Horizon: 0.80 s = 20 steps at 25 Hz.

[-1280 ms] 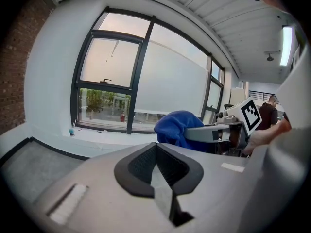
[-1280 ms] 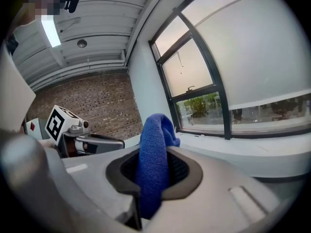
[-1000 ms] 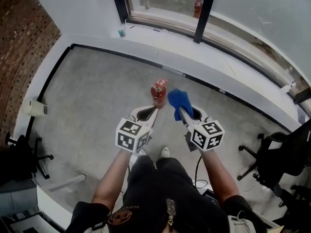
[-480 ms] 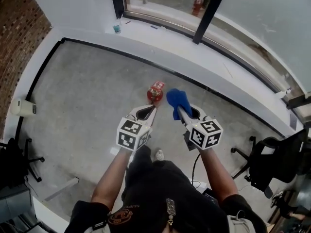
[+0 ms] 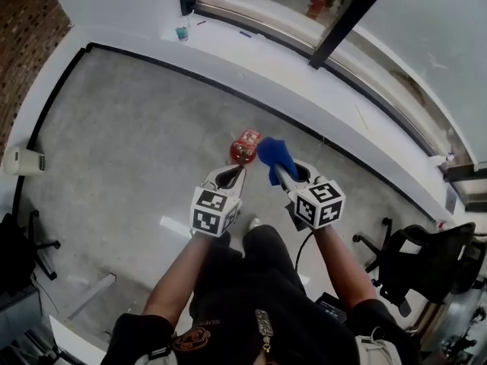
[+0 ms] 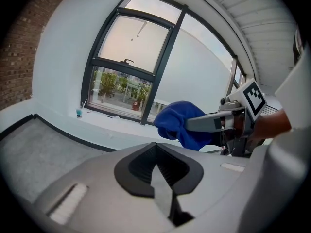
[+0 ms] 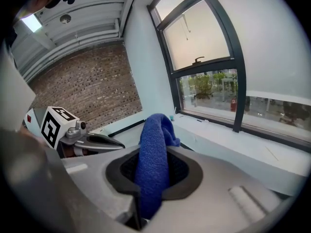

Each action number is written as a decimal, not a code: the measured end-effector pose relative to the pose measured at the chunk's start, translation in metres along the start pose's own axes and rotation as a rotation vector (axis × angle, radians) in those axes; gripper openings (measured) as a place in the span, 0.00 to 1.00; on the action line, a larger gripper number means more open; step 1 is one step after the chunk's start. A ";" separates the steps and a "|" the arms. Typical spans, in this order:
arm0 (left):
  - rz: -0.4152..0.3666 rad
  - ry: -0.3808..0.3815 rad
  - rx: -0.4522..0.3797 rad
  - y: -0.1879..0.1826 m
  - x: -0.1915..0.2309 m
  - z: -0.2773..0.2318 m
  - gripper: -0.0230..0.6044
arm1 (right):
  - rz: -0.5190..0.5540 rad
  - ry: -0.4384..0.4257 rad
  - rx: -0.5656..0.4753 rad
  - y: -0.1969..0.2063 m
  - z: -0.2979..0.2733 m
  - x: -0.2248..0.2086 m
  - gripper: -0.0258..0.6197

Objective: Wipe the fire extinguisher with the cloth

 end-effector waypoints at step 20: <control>0.098 -0.296 0.204 0.098 0.079 -0.190 0.05 | 0.170 -0.363 0.309 0.109 -0.235 -0.153 0.13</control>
Point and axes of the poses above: the fingertips, and each gripper's own axes: z backward along the fingers, x to its left, y out of its underside, the point moved 8 cm from there along z, backward along the fingers, and after that the axes turned 1 degree about x, right-handed, at the moved point
